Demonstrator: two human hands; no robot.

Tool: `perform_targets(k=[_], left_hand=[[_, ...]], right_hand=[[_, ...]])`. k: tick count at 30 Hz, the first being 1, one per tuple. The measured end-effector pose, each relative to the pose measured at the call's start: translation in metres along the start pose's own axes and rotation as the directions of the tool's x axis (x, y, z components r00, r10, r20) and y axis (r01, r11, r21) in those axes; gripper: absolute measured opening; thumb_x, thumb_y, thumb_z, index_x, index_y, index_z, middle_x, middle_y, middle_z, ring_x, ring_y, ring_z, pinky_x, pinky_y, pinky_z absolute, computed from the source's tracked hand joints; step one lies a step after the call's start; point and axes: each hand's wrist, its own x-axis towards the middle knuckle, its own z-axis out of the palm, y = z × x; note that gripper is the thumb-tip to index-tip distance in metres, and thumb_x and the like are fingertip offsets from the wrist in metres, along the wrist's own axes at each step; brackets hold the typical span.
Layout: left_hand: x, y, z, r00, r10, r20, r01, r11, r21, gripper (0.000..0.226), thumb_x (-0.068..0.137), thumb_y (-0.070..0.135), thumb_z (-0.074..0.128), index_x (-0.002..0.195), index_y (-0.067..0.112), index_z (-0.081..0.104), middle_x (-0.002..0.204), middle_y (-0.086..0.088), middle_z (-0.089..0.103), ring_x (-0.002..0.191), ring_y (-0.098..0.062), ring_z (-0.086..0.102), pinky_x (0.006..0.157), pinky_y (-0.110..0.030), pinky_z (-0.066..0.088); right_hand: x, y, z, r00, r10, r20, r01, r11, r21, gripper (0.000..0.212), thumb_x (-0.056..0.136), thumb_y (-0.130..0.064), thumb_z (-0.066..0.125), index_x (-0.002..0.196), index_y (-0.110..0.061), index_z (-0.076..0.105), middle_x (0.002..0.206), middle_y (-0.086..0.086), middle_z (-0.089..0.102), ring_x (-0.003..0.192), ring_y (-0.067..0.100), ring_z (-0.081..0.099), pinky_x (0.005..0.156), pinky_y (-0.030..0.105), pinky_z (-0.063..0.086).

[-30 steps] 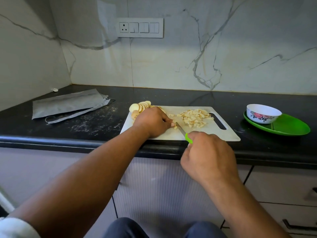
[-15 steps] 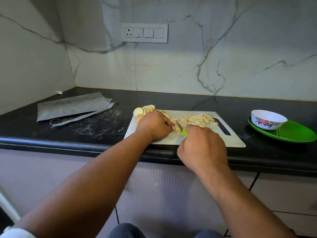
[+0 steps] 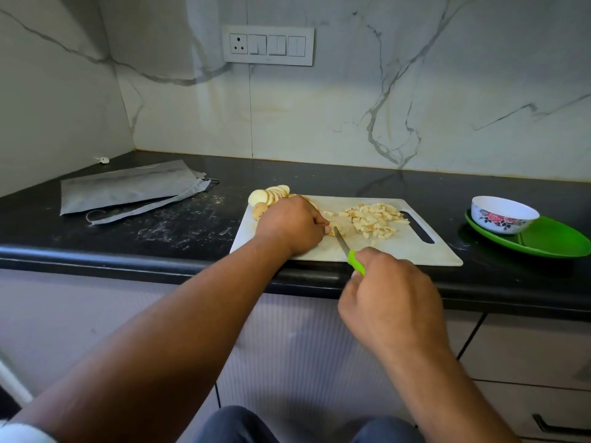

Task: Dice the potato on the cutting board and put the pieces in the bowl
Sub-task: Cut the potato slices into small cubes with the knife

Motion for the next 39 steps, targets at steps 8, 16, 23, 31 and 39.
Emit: perform_targets(k=[8, 16, 23, 31, 39], left_hand=[[0.0, -0.003, 0.0, 0.998, -0.055, 0.01, 0.055, 0.993, -0.108, 0.009, 0.092, 0.037, 0.076, 0.097, 0.035, 0.084, 0.099, 0.018, 0.078, 0.088, -0.004, 0.067, 0.078, -0.027, 0.058], [-0.001, -0.002, -0.001, 0.998, -0.064, 0.008, 0.064, 0.993, -0.099, 0.01, 0.093, 0.037, 0.075, 0.097, 0.034, 0.084, 0.092, 0.015, 0.078, 0.083, -0.007, 0.066, 0.076, -0.032, 0.06], [0.004, -0.006, 0.002, 0.996, -0.091, 0.013, 0.092, 0.985, -0.143, 0.006, 0.089, 0.039, 0.08, 0.09, 0.034, 0.084, 0.093, 0.018, 0.077, 0.086, -0.003, 0.067, 0.079, -0.029, 0.059], [0.004, -0.006, 0.002, 0.996, -0.086, 0.017, 0.088, 0.983, -0.158, 0.005, 0.091, 0.038, 0.078, 0.092, 0.035, 0.083, 0.093, 0.018, 0.076, 0.088, -0.005, 0.067, 0.084, -0.034, 0.06], [0.004, -0.006, 0.005, 0.997, -0.076, -0.002, 0.075, 0.988, -0.136, 0.007, 0.092, 0.036, 0.078, 0.095, 0.032, 0.083, 0.095, 0.018, 0.076, 0.087, -0.002, 0.065, 0.082, -0.027, 0.057]], right_hand=[[0.012, -0.005, -0.003, 0.992, -0.044, -0.115, 0.039, 0.998, -0.049, 0.036, 0.092, -0.032, 0.049, 0.127, -0.028, 0.054, 0.086, -0.003, 0.065, 0.069, 0.018, 0.052, 0.054, 0.027, 0.039], [0.035, -0.017, 0.013, 0.999, -0.029, -0.039, 0.027, 0.998, -0.056, 0.03, 0.088, -0.028, 0.054, 0.117, -0.024, 0.055, 0.078, -0.002, 0.052, 0.066, 0.019, 0.045, 0.052, 0.027, 0.035], [0.042, -0.01, 0.02, 0.996, -0.01, -0.093, 0.009, 1.0, -0.017, 0.033, 0.09, -0.03, 0.054, 0.122, -0.023, 0.056, 0.087, -0.001, 0.064, 0.067, 0.017, 0.048, 0.054, 0.026, 0.04], [0.05, -0.011, 0.034, 0.998, 0.009, -0.067, -0.009, 1.0, -0.012, 0.029, 0.087, -0.029, 0.055, 0.115, -0.023, 0.059, 0.087, -0.002, 0.065, 0.069, 0.017, 0.05, 0.054, 0.026, 0.041], [0.04, -0.012, 0.032, 0.999, 0.012, -0.034, -0.011, 0.999, 0.04, 0.026, 0.087, -0.029, 0.056, 0.113, -0.024, 0.06, 0.084, -0.005, 0.064, 0.069, 0.016, 0.054, 0.059, 0.028, 0.049]])
